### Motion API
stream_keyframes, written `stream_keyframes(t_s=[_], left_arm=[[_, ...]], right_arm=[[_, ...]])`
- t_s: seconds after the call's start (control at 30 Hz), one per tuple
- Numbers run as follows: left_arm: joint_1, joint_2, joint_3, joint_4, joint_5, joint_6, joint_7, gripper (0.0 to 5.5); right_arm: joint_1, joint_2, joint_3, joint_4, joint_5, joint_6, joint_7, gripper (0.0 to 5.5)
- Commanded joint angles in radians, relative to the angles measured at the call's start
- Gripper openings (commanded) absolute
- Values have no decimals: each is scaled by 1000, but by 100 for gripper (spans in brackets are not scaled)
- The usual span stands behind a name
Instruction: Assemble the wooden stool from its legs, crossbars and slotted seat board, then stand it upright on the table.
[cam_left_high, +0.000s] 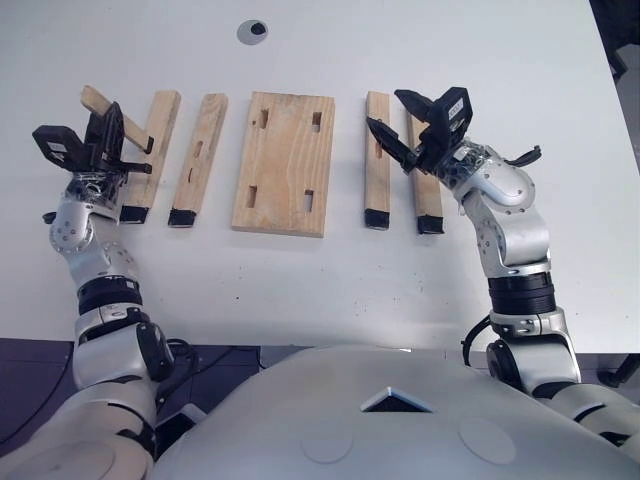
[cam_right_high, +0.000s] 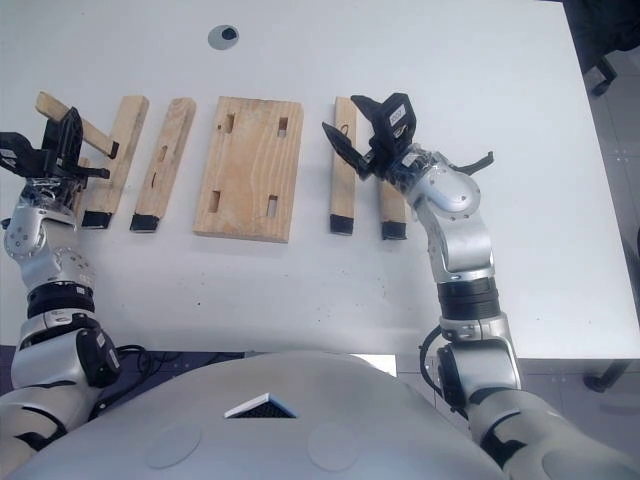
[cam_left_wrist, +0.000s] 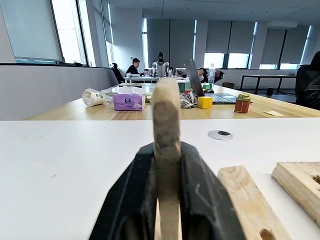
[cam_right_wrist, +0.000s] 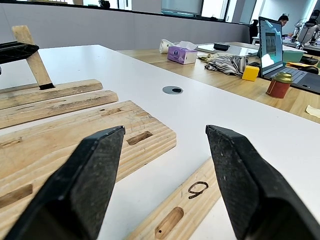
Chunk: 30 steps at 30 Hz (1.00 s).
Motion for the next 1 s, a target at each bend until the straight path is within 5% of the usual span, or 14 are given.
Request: stream_keyframes(t_s=[0.03, 0.13, 0.5, 0.8, 1.0], left_arm=[[155, -28, -57, -94, 26, 187, 3, 36], [161, 3, -54, -226, 19, 235, 41, 36], [303, 80, -47, -560, 33, 555, 120, 212], [335, 75, -28, -569, 83, 617, 185, 352], [337, 74, -18, -554, 67, 692, 177, 333]], right_arm=[[14, -11, -12, -12, -21, -22, -26, 298], [33, -4, -15, -24, -25, -30, -49, 298], [107, 15, -14, -66, -35, -46, -115, 298], [101, 10, -10, -59, -47, -59, -129, 298], [70, 17, -18, -64, -36, -52, -141, 298]])
